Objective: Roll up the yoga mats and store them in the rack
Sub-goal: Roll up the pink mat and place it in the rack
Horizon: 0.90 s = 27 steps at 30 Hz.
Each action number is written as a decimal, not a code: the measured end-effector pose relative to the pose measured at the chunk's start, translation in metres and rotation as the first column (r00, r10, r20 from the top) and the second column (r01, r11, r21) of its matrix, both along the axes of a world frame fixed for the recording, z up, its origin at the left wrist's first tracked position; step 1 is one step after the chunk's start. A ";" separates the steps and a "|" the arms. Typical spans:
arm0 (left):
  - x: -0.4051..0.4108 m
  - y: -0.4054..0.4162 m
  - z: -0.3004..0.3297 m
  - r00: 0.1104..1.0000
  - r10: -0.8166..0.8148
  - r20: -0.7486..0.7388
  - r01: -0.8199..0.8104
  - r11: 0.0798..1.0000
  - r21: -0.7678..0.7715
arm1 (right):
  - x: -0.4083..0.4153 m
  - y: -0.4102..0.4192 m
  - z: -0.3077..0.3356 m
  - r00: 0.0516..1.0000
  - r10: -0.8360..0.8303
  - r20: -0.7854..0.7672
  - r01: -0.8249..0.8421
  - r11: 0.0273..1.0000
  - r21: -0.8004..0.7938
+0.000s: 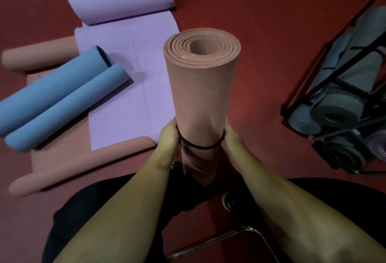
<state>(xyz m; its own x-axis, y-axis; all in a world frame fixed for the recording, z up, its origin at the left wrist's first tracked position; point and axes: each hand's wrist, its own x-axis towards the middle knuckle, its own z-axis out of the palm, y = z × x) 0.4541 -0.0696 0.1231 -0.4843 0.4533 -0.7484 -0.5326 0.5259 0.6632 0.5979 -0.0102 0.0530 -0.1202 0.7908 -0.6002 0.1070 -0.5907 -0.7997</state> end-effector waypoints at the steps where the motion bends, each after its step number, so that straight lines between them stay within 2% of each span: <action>1: -0.010 0.006 -0.006 0.999 -0.014 -0.041 0.014 1.000 0.013 | -0.003 0.008 0.010 0.996 -0.065 -0.053 0.062 0.997 -0.045; 2: -0.018 0.012 -0.006 0.997 -0.015 -0.071 0.019 0.999 0.050 | -0.008 0.018 0.019 0.987 -0.083 -0.141 0.072 0.994 -0.087; 4: -0.026 0.027 -0.004 0.992 -0.033 -0.122 0.052 0.986 0.158 | -0.017 0.044 0.027 0.967 -0.052 -0.249 0.042 0.998 -0.044; 6: -0.022 0.042 -0.003 0.988 -0.063 -0.144 0.087 0.983 0.163 | -0.027 0.056 0.030 0.981 -0.094 -0.171 0.084 0.994 -0.064; 7: -0.020 0.047 -0.004 0.989 -0.055 -0.140 0.076 0.986 0.147 | -0.032 0.054 0.034 0.994 -0.075 -0.079 0.070 0.996 -0.059; 9: -0.018 0.054 -0.015 0.991 -0.072 -0.109 0.084 0.991 0.105 | -0.030 0.050 0.012 0.998 -0.065 0.020 0.066 0.998 -0.021; 11: -0.019 0.051 -0.038 0.998 -0.030 -0.047 0.033 0.998 0.061 | -0.027 0.038 -0.003 0.994 -0.091 0.067 0.090 0.996 0.028; 13: -0.017 0.043 -0.059 0.998 -0.047 -0.049 0.047 0.999 -0.008 | -0.023 0.032 -0.001 0.994 -0.084 0.067 0.079 0.994 0.078; 15: -0.013 0.036 -0.068 0.999 -0.040 -0.017 0.040 0.999 0.009 | -0.017 0.032 -0.020 0.999 -0.030 0.020 0.030 1.000 -0.006; 18: -0.013 0.034 -0.082 0.993 0.008 0.122 -0.022 0.994 0.107 | -0.020 0.033 -0.030 0.993 0.101 -0.064 -0.107 0.988 -0.115; 20: -0.011 0.034 -0.087 0.992 0.022 0.125 -0.039 0.989 0.142 | -0.020 0.037 -0.054 0.983 0.031 -0.179 -0.059 0.986 -0.154; 21: -0.009 0.035 -0.090 0.995 0.007 0.103 -0.023 0.989 0.149 | -0.022 0.039 -0.056 0.982 -0.002 -0.190 -0.031 0.985 -0.169; 24: -0.004 0.040 -0.087 0.998 0.013 0.066 -0.024 0.987 0.159 | -0.030 0.046 -0.035 0.960 -0.088 -0.266 0.005 0.955 -0.297; 27: -0.007 0.058 -0.064 1.000 0.001 0.011 -0.003 0.979 0.202 | -0.030 0.063 -0.020 0.938 -0.131 -0.321 0.027 0.951 -0.308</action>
<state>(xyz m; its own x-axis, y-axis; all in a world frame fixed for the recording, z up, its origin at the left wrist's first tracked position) 0.4470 -0.0120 0.0589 -0.4775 0.5950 -0.6465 -0.5414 0.3803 0.7498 0.5684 0.0531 0.0331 -0.2986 0.5995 -0.7425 -0.1917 -0.7999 -0.5687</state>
